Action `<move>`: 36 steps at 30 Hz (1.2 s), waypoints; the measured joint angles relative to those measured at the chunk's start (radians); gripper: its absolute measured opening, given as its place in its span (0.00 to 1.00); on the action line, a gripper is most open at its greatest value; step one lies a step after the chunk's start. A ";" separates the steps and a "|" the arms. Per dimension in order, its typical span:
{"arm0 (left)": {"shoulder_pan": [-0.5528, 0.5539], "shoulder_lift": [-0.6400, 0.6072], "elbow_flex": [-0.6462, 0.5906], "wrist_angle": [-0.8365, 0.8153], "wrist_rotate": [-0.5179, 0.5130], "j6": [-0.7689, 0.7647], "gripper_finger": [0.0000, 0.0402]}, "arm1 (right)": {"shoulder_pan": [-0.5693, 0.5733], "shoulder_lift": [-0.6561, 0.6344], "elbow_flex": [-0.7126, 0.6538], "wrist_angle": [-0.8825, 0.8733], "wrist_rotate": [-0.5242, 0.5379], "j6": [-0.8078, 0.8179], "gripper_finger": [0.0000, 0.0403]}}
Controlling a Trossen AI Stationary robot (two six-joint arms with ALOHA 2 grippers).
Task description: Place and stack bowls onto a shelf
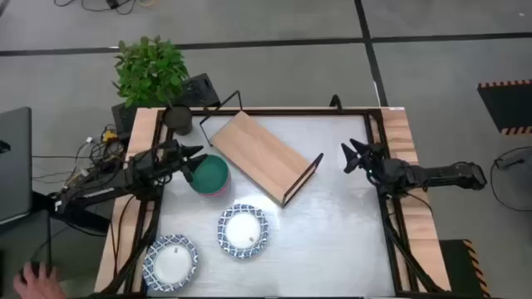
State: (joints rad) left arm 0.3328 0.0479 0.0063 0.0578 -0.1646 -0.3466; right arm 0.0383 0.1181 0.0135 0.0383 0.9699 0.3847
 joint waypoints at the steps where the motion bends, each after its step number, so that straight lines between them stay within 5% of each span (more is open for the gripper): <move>1: 0.000 0.000 0.000 0.000 0.000 0.000 0.52 | 0.000 0.000 0.000 0.000 0.000 0.000 0.64; 36: 0.000 0.000 0.000 0.009 -0.052 0.035 0.52 | 0.000 0.000 0.000 0.000 0.000 0.000 0.64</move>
State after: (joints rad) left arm 0.3328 0.0479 0.0066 0.0666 -0.2165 -0.3111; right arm 0.0386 0.1181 0.0135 0.0383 0.9698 0.3847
